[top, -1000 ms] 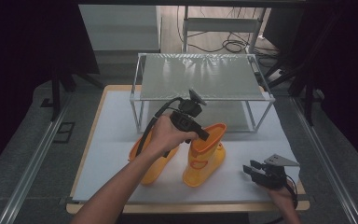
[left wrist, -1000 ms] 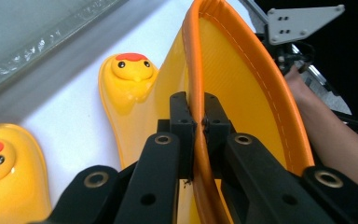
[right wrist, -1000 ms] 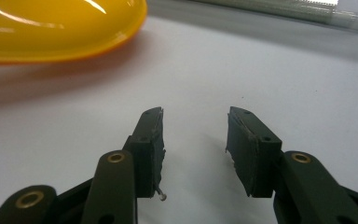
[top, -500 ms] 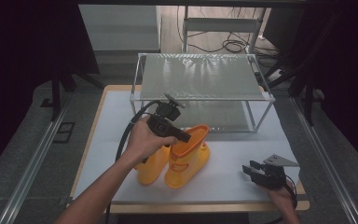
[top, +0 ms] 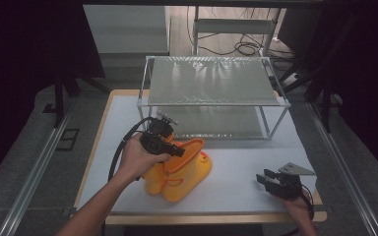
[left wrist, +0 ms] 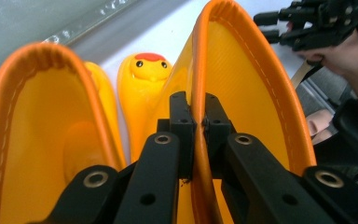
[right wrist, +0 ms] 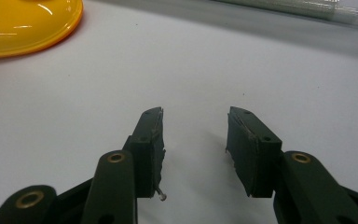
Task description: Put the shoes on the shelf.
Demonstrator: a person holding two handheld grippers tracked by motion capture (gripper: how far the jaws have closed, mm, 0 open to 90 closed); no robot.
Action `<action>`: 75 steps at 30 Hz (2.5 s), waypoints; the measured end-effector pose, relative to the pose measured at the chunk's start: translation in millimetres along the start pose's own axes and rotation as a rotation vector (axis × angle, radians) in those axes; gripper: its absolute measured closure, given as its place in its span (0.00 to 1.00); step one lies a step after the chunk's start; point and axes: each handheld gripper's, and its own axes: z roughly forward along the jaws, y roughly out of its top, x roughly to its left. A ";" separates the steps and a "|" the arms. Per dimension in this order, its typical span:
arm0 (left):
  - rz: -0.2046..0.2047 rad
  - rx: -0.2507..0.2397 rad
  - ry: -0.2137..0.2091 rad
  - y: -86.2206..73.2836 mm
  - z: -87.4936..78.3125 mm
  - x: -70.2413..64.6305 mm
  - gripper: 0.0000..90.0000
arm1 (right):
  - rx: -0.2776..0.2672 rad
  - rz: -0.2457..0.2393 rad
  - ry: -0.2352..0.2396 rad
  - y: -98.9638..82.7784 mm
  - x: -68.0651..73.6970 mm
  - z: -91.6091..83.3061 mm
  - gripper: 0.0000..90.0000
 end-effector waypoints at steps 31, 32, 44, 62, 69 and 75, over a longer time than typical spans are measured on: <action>0.009 -0.062 -0.018 -2.7 -45.9 -4.8 0.52 | -0.001 0.006 -0.007 -0.7 -2.4 -1.6 0.61; 0.003 -0.056 -0.017 -4.2 -45.3 -2.4 0.50 | 0.001 0.008 -0.007 -0.8 -2.3 -1.4 0.61; -0.008 -0.015 -0.016 -12.6 -45.8 5.9 0.42 | 0.016 0.017 -0.014 -1.8 -3.4 0.1 0.61; -0.019 0.091 0.079 -6.6 -1.7 5.6 0.51 | 0.014 0.023 -0.015 -2.5 -4.2 0.5 0.61; -0.024 0.080 0.093 -7.7 -2.9 10.1 0.81 | 0.016 0.019 -0.016 -2.1 -3.5 1.0 0.61; -0.023 0.058 0.087 -9.7 -3.9 13.6 0.91 | 0.013 0.025 -0.018 -2.3 -4.1 1.1 0.61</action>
